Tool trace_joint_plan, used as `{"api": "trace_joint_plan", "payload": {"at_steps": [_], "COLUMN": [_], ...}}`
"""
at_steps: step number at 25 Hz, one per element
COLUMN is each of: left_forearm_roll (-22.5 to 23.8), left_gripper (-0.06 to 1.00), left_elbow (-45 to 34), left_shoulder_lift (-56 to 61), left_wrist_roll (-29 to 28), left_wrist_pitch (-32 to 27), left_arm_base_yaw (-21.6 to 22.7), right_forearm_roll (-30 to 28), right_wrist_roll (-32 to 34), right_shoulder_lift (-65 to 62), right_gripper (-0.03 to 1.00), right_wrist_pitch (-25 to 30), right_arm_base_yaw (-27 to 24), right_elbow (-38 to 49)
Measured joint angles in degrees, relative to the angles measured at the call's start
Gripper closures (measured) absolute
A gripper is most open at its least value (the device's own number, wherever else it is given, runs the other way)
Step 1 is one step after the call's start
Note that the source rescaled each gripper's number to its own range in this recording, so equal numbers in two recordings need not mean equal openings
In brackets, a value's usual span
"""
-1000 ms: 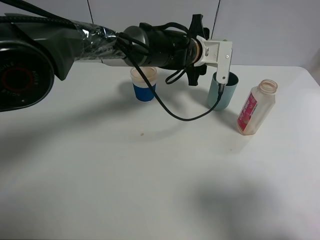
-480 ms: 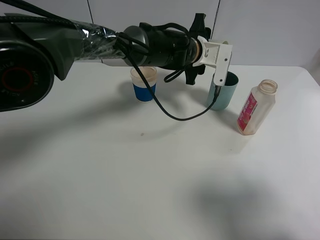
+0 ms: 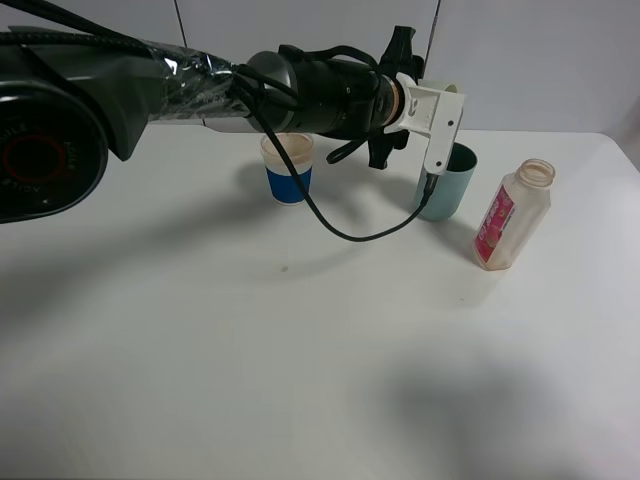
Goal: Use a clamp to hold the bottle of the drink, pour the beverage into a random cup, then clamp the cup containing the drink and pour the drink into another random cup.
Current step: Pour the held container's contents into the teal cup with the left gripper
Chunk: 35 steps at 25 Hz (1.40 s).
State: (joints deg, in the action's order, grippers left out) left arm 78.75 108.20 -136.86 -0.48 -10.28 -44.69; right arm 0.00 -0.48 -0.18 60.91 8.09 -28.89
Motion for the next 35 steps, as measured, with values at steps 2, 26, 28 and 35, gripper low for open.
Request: {"api": "trace_joint_plan", "payload": {"at_steps": [2, 26, 28, 35], "left_forearm_roll": [0.0, 1.2, 1.3, 2.2], "left_gripper": [0.92, 0.92, 0.92, 0.92], "left_elbow": [0.0, 0.0, 0.3, 4.3], "left_shoulder_lift": [0.0, 0.1, 0.1, 0.1], "left_wrist_roll": [1.1, 9.1, 10.0, 11.5], "left_wrist_pitch": [0.0, 0.1, 0.0, 0.0], "left_arm_base_yaw": [0.0, -0.9, -1.4, -1.8], "right_forearm_roll": [0.0, 0.0, 0.0, 0.0], "right_wrist_roll": [0.0, 0.0, 0.0, 0.0], "right_shoulder_lift": [0.0, 0.0, 0.0, 0.0], "right_gripper": [-0.03, -0.03, -0.03, -0.03], "right_wrist_pitch": [0.0, 0.0, 0.0, 0.0], "right_arm_base_yaw": [0.0, 0.0, 0.0, 0.0], "right_elbow": [0.0, 0.0, 0.0, 0.0]}}
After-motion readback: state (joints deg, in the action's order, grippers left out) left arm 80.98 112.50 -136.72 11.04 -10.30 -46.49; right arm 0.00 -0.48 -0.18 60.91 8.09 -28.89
